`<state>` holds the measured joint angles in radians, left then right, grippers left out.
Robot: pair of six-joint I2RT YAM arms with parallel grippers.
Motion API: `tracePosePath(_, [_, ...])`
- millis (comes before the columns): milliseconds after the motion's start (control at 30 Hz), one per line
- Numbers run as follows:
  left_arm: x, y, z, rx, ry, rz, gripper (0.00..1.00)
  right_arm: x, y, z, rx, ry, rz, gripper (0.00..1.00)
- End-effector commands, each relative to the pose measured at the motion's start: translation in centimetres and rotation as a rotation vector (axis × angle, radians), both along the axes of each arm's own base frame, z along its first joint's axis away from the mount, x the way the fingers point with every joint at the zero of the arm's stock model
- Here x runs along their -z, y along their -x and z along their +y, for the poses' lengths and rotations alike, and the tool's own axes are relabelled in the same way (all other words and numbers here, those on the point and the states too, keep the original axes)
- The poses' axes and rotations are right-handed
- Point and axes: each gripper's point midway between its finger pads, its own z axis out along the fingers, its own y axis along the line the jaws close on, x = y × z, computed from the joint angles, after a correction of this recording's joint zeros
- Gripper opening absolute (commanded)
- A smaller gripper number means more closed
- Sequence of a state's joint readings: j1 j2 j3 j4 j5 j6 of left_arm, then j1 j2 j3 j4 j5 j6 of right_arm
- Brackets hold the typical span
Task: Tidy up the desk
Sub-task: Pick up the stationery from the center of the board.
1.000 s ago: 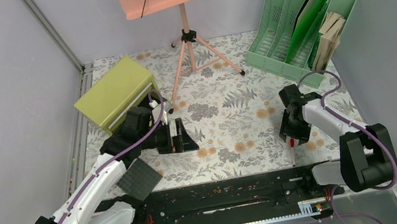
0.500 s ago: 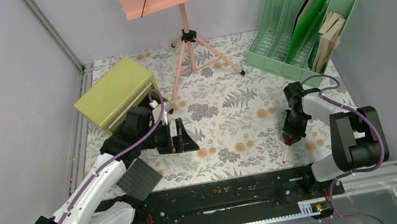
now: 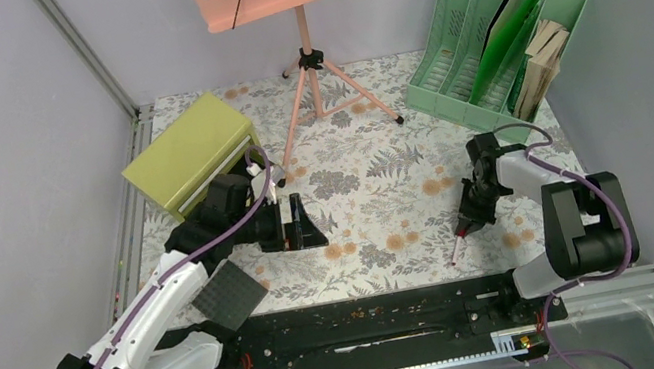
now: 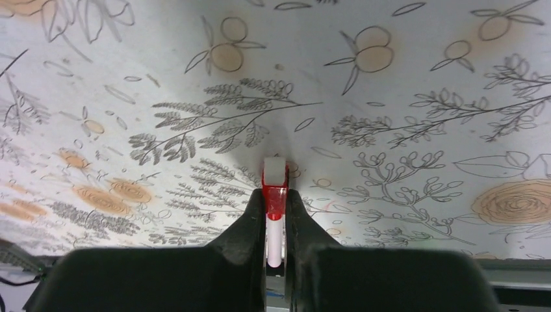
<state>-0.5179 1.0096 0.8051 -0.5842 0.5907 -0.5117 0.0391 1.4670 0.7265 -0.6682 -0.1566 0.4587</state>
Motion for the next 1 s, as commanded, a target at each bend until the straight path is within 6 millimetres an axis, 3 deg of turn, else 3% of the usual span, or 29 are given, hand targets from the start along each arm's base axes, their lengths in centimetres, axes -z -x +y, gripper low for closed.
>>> tracePosePath(0, [-2.4,-0.9,-0.1,-0.002,0.032,-0.098,0.99,-1.9,-0.7,1.3,-0.039,-0.076,-0.070,0.00])
tracePosePath(567, [-4.0,-2.0,1.7,-0.114,-0.011,-0.215,0.99,-11.2,0.6,4.3,-0.144,-0.226,-0.342,0.00])
tracePosePath(967, [-3.8,-1.8,1.4,-0.127,0.024,-0.193,0.99,-14.2,1.5,8.7,-0.175,-0.411,-0.504,0.00])
